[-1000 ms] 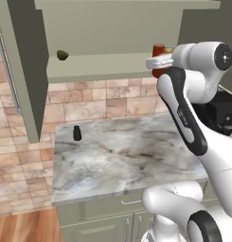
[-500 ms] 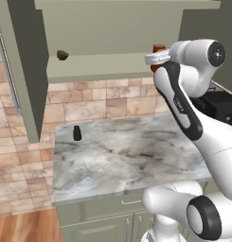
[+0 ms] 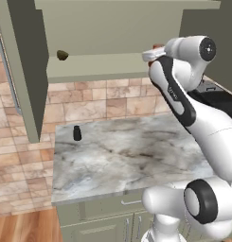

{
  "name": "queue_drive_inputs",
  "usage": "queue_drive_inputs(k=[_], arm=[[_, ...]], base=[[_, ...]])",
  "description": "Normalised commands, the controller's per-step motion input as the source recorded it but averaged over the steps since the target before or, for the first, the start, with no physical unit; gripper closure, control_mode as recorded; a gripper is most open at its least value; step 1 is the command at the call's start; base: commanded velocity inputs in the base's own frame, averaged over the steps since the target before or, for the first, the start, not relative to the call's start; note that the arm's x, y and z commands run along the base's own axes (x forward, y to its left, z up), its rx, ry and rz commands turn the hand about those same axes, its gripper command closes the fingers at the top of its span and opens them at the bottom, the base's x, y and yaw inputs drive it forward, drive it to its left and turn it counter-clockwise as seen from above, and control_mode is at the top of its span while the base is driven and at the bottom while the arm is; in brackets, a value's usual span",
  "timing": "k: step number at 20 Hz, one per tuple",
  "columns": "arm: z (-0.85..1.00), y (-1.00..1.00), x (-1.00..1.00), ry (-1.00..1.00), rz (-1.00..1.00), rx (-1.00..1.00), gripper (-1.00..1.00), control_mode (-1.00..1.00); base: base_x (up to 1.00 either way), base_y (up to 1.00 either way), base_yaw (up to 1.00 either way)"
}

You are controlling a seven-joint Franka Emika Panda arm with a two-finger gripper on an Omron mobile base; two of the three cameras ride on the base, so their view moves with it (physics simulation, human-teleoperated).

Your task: Pick the cans from the counter and place them in their designated side in the cabinet.

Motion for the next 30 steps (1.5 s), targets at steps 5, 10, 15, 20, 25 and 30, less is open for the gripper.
queue_drive_inputs(k=[5,10,15,20,25,30], arm=[[0.0,-0.03,0.39,0.0,0.0,-0.02,1.0,-1.0],[0.0,-0.03,0.43,0.0,0.0,-0.02,1.0,-1.0],[-0.01,-0.03,0.4,0.0,0.0,-0.01,1.0,-1.0],[-0.04,-0.04,0.39,0.03,0.0,-0.01,1.0,-1.0],[-0.05,-0.06,0.35,0.05,0.0,-0.01,1.0,-1.0],[-0.05,-0.06,0.33,0.03,0.0,0.0,1.0,-1.0]], base=[[0.0,0.0,0.0],[0.0,0.0,0.0],[0.0,0.0,0.0],[0.0,0.0,0.0],[0.0,0.0,0.0],[0.0,0.0,0.0]])
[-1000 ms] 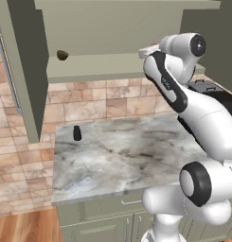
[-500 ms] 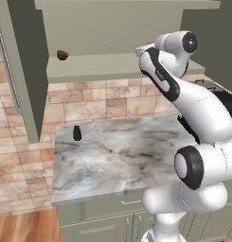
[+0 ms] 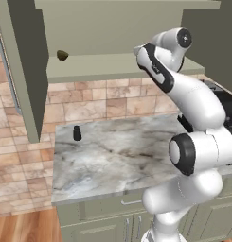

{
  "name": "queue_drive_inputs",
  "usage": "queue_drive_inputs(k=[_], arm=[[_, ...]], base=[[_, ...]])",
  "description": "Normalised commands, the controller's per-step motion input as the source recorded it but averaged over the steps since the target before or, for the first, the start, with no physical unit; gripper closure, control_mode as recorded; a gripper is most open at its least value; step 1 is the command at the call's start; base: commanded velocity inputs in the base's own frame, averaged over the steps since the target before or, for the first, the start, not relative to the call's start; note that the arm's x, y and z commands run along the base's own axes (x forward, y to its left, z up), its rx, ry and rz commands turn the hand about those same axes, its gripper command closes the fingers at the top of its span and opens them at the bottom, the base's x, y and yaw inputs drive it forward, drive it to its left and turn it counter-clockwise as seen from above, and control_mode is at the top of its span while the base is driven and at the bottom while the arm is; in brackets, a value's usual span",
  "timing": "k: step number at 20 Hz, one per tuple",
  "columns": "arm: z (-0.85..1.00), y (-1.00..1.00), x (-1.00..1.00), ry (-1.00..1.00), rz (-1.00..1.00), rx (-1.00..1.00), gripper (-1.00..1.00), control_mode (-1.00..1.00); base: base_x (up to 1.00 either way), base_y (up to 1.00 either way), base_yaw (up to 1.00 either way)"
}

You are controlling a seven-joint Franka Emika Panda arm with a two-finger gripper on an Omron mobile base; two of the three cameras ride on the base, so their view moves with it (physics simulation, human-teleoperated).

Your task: Pick the cans from the counter and place them in their designated side in the cabinet.

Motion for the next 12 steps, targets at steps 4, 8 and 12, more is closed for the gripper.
queue_drive_inputs(k=[4,8,12], arm=[[-0.07,-0.05,0.29,0.01,0.0,0.0,1.0,-1.0],[-0.14,0.0,0.24,0.01,0.0,-0.01,1.0,-1.0],[-0.15,0.0,0.22,0.0,0.0,-0.01,1.0,-1.0]], base=[[0.0,0.0,0.0],[0.0,0.0,0.0],[0.0,0.0,0.0]])
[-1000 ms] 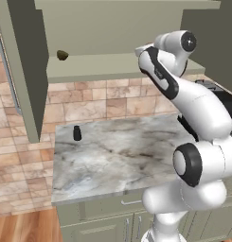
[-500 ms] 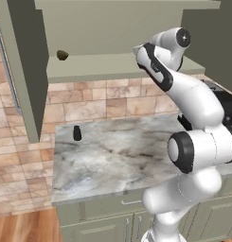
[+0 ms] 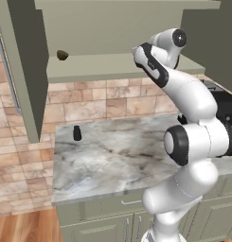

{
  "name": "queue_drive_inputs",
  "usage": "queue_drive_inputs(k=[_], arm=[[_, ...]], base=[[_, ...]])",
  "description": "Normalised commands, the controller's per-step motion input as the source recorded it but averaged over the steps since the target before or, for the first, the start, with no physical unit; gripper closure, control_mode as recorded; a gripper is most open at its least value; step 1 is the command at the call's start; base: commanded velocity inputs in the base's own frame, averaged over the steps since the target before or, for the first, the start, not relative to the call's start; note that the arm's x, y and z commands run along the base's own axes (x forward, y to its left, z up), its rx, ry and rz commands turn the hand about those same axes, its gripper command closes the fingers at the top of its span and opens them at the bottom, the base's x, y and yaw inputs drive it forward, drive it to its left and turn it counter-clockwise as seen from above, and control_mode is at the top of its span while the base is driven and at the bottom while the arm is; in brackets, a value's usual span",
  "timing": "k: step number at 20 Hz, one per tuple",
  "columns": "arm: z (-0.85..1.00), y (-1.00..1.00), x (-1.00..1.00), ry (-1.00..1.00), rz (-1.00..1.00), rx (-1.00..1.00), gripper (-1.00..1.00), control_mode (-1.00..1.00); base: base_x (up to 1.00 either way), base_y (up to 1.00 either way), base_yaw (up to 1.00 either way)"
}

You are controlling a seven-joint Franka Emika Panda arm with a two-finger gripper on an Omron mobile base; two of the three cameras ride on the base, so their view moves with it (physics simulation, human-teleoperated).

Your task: Pick the cans from the counter and place them in their designated side in the cabinet.

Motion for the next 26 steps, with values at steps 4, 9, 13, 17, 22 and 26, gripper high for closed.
queue_drive_inputs(k=[4,9,13,17,22,26], arm=[[-0.11,-0.03,0.23,0.0,0.0,-0.02,1.0,-1.0],[-0.09,-0.01,0.21,0.0,0.0,-0.02,1.0,-1.0],[-0.17,0.0,0.14,0.01,0.0,-0.02,1.0,-1.0],[-0.21,0.0,0.1,0.0,0.0,-0.03,1.0,-1.0],[-0.23,0.0,0.06,0.0,0.0,-0.03,1.0,-1.0],[-0.26,-0.02,0.01,0.0,0.0,-0.04,1.0,-1.0]], base=[[0.0,0.0,0.0],[0.0,0.0,0.0],[0.0,0.0,0.0],[0.0,0.0,0.0],[0.0,0.0,0.0],[0.0,0.0,0.0]])
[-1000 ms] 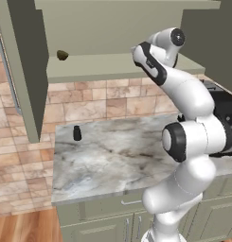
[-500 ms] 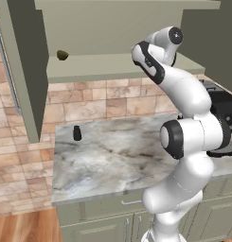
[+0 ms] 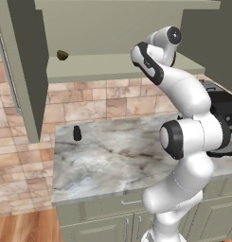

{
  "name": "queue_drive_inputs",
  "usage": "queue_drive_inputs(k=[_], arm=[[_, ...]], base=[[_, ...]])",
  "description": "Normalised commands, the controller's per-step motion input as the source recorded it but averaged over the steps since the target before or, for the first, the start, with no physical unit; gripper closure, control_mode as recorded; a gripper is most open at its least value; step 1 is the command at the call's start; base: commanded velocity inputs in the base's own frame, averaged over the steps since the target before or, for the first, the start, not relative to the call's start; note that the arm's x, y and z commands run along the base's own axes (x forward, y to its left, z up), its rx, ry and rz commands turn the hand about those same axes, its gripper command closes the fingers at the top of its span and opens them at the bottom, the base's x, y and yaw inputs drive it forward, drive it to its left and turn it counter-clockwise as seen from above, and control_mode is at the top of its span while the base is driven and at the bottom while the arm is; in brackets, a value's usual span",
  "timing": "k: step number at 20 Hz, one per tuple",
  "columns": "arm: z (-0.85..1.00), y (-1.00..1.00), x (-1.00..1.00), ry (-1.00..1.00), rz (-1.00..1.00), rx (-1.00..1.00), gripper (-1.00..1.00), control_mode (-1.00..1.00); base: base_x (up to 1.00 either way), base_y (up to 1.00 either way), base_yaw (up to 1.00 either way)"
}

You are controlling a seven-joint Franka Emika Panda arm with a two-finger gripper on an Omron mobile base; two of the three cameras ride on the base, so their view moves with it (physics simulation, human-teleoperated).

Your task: Pick the cans from the counter and place them in their designated side in the cabinet.

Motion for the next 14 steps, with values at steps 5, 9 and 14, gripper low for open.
queue_drive_inputs(k=[5,9,14], arm=[[-0.26,-0.06,0.0,0.0,0.0,-0.04,-1.0,-1.0],[-0.16,-0.11,0.03,0.0,0.0,-0.02,-1.0,-1.0],[-0.01,-0.21,0.21,-0.01,0.02,-0.01,-1.0,-1.0]], base=[[0.0,0.0,0.0],[0.0,0.0,0.0],[0.0,0.0,0.0]])
